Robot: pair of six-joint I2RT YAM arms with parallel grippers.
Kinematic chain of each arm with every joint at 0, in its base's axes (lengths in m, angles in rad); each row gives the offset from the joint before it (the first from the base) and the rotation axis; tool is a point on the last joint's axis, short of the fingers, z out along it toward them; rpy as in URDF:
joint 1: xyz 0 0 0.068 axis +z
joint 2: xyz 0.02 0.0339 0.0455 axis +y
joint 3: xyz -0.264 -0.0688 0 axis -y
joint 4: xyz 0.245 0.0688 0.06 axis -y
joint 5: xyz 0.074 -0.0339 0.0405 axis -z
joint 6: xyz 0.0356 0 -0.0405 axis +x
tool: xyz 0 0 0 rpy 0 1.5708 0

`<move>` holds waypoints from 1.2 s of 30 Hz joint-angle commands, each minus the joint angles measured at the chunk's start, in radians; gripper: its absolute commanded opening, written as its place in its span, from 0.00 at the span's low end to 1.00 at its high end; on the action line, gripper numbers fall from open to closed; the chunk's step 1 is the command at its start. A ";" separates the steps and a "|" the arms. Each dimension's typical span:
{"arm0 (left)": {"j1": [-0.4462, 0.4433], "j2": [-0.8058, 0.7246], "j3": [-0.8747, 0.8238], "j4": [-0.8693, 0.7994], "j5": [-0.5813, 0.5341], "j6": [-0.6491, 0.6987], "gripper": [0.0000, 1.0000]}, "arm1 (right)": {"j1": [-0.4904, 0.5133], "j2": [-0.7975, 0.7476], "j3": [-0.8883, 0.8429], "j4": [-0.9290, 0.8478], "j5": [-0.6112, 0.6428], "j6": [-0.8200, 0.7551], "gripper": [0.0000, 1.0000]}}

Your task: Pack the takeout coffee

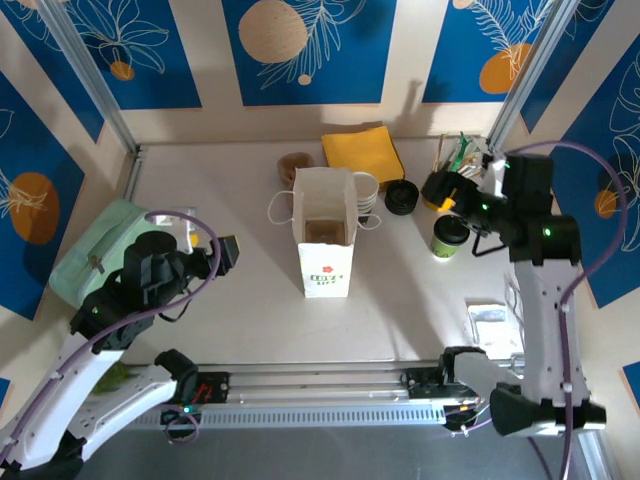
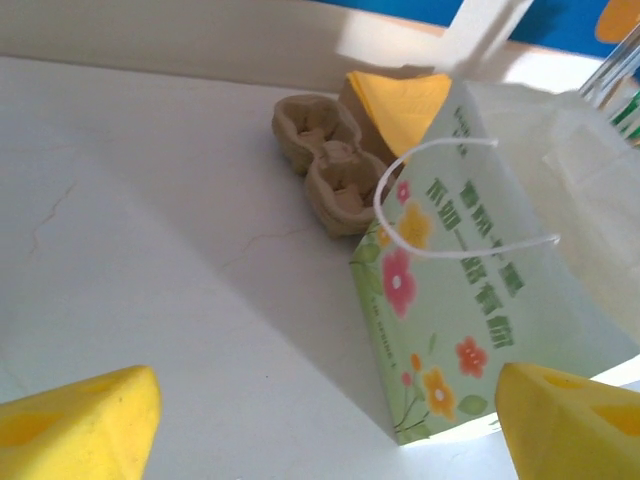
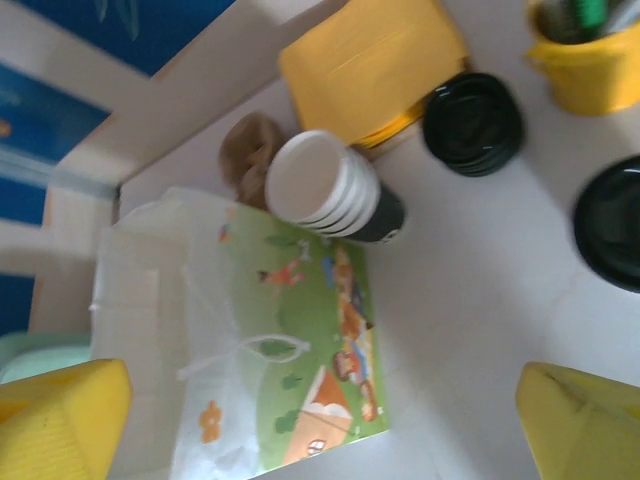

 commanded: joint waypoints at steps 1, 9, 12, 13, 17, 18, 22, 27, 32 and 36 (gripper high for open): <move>-0.006 0.008 -0.020 -0.011 -0.063 0.005 0.94 | -0.096 0.010 -0.043 -0.024 -0.011 0.002 0.99; -0.005 0.003 -0.065 0.018 -0.053 0.018 0.99 | -0.140 0.146 -0.064 -0.104 0.039 -0.095 0.99; -0.005 0.001 -0.082 0.054 -0.039 0.016 1.00 | -0.114 0.273 0.008 -0.182 0.043 -0.138 0.98; -0.005 0.001 -0.081 0.061 -0.035 0.016 0.99 | -0.108 0.299 0.018 -0.192 0.052 -0.144 0.97; -0.005 0.003 -0.068 0.054 -0.033 0.027 0.99 | -0.093 0.357 0.027 -0.190 0.140 -0.156 0.97; -0.004 0.002 -0.067 0.049 -0.034 0.027 0.99 | -0.093 0.370 0.030 -0.190 0.167 -0.158 0.97; -0.005 -0.009 -0.079 0.044 -0.036 0.025 0.99 | -0.105 0.405 0.040 -0.183 0.197 -0.179 0.94; -0.005 -0.015 -0.084 0.035 -0.034 0.015 0.99 | -0.101 0.424 0.025 -0.147 0.229 -0.196 0.90; -0.005 -0.017 -0.078 0.032 -0.028 0.013 0.99 | -0.101 0.487 0.055 -0.167 0.253 -0.219 0.90; -0.005 -0.020 -0.076 0.030 -0.024 0.011 0.99 | -0.102 0.519 0.057 -0.163 0.240 -0.231 0.90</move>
